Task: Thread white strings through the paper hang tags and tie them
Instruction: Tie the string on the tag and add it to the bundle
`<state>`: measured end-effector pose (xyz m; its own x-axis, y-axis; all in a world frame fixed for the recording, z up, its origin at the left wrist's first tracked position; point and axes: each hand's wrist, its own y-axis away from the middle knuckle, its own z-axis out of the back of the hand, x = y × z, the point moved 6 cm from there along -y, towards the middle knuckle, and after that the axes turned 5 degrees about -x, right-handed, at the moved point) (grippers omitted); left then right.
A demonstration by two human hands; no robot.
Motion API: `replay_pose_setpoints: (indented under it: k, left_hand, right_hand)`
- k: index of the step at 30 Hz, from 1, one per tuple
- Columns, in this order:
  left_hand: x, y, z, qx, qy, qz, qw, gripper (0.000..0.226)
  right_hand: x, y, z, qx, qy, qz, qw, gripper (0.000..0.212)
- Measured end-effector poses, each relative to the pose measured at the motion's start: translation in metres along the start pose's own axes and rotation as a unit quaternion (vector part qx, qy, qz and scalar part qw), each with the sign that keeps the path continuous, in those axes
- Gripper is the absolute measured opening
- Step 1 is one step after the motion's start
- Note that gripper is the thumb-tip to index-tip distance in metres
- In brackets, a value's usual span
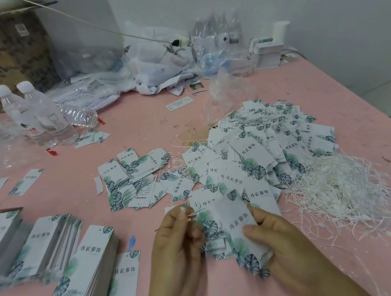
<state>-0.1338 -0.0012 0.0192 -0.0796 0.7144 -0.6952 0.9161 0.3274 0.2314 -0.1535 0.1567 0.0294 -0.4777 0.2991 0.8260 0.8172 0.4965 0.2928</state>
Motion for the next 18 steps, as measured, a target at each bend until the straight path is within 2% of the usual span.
replay_pose_setpoints:
  k: [3, 6, 9, 13, 18]
  left_hand:
    - [0.017, 0.009, -0.001, 0.022, -0.129, -0.048, 0.990, 0.027]
    - [0.027, 0.018, -0.007, 0.057, -0.240, -0.095, 0.964, 0.030]
    - [0.028, 0.023, -0.012, 0.067, -0.244, -0.101, 0.962, 0.029]
    - [0.023, 0.026, -0.013, 0.033, -0.272, -0.127, 0.953, 0.028]
    - [0.005, 0.036, -0.025, 0.016, -0.395, -0.307, 0.866, 0.007]
  right_hand:
    - [0.007, -0.002, 0.000, -0.026, -0.080, 0.032, 0.996, 0.039]
    - [0.008, -0.001, -0.003, -0.041, -0.094, 0.048, 0.994, 0.036]
    - [0.005, 0.000, -0.003, -0.049, -0.096, 0.044, 0.993, 0.030]
    - [0.005, 0.000, -0.002, -0.059, -0.116, 0.037, 0.991, 0.033]
    - [0.005, 0.000, -0.003, -0.071, -0.145, 0.032, 0.986, 0.033]
